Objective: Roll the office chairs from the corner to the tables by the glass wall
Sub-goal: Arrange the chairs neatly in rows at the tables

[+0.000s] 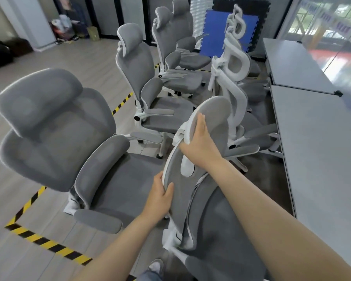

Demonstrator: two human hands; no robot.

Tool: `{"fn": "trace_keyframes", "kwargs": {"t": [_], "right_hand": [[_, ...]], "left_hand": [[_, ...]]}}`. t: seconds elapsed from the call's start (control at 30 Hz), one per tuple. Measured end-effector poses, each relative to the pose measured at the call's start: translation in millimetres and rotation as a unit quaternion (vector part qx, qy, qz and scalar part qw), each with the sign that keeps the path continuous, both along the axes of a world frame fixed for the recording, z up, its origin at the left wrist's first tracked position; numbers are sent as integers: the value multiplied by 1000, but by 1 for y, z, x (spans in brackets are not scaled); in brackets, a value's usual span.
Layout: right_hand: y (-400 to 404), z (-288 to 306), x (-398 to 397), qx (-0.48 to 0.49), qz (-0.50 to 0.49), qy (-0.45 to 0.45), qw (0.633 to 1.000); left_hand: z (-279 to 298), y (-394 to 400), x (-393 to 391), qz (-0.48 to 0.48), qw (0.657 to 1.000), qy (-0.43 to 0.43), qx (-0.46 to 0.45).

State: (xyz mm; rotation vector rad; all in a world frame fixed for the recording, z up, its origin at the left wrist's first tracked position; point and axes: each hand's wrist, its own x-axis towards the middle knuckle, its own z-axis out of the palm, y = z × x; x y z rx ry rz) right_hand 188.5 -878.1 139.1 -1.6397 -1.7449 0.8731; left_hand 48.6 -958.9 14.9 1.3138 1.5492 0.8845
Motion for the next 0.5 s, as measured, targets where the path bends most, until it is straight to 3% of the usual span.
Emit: {"fn": "trace_keyframes", "kwargs": {"t": [0.27,0.5], "right_hand": [[-40,-1,7,2,10,-13,1000],[-57,-11,7,-20,8,-35,999]], "left_hand": [[20,-16,-1,-26,992,-19,-119],[23,-28,14,-16,996,-14,-90]]}}
